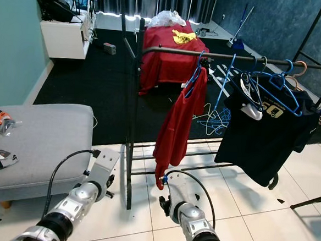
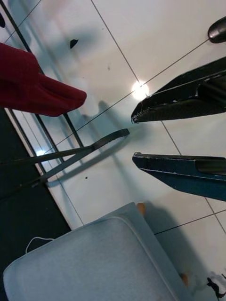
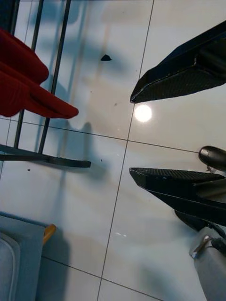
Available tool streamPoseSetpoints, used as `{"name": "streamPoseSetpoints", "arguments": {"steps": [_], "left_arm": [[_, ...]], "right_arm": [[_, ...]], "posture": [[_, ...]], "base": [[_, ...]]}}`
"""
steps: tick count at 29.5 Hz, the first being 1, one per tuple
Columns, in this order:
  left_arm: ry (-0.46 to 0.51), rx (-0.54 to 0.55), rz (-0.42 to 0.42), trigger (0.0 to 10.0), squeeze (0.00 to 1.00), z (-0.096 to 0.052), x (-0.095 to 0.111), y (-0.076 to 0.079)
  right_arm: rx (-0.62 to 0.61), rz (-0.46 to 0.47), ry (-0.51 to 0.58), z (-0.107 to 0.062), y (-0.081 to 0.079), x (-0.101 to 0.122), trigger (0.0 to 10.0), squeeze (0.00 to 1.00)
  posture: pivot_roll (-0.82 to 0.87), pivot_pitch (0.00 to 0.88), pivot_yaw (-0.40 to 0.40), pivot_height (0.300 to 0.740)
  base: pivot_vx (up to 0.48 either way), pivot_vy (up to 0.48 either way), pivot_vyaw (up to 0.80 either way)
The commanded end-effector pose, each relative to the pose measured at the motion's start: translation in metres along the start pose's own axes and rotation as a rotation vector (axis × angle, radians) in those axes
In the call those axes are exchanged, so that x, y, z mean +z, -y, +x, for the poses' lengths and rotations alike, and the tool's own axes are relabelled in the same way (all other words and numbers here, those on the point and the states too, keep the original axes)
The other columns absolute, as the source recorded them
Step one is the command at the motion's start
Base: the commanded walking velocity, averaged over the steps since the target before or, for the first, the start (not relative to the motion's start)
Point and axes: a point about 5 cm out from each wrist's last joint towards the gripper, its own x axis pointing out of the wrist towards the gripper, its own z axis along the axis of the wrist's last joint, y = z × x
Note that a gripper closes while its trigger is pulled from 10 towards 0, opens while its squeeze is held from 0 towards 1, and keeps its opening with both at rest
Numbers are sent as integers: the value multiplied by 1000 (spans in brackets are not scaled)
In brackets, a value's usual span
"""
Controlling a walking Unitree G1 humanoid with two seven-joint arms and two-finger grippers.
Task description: Hang hanger
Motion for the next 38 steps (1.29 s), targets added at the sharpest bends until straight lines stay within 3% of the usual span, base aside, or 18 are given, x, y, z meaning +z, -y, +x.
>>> {"name": "streamPoseSetpoints", "arguments": {"steps": [1, 9, 12, 16, 19, 27, 32, 38], "left_arm": [[6, -6, 22, 10000, 137, 1, 2, 3], [-5, 23, 18, 10000, 118, 0, -2, -3], [-50, 12, -2, 10000, 0, -6, -16, -6], [-69, -11, 20, 10000, 0, -7, -21, -3], [-74, 34, -38, 10000, 0, -10, -25, -8], [-63, 110, -75, 10000, 0, -18, -35, -11], [-51, 43, -28, 10000, 0, -24, -44, 7], [-61, 9, -4, 10000, 0, -21, -42, 19]], "right_arm": [[-18, -32, 18, 1, 3, 6, 10000, 0], [-38, -59, 43, 1, 3, 11, 10000, 0], [-21, 20, 70, 0, 3, 11, 10000, 0], [-15, 66, 75, -1, 4, 10, 10000, 0], [-21, 72, 86, -3, 7, 8, 10000, 0], [-26, 89, 77, -6, 9, -3, 10000, 0], [-79, 134, 76, -17, 28, -26, 10000, 0], [-95, 166, 103, -27, 35, -37, 10000, 0]], "posture": [[105, 0, -116, 740], [84, 0, -106, 740], [51, 6, -90, 740], [53, 2, -101, 740], [50, 48, -107, 740], [47, 36, -93, 740], [-41, 57, -45, 740], [-59, 51, -21, 740]], "base": [[0, 0, 0], [0, 0, 0], [0, 0, 0], [0, 0, 0], [0, 0, 0], [0, 0, 0], [0, 0, 0], [0, 0, 0]]}}
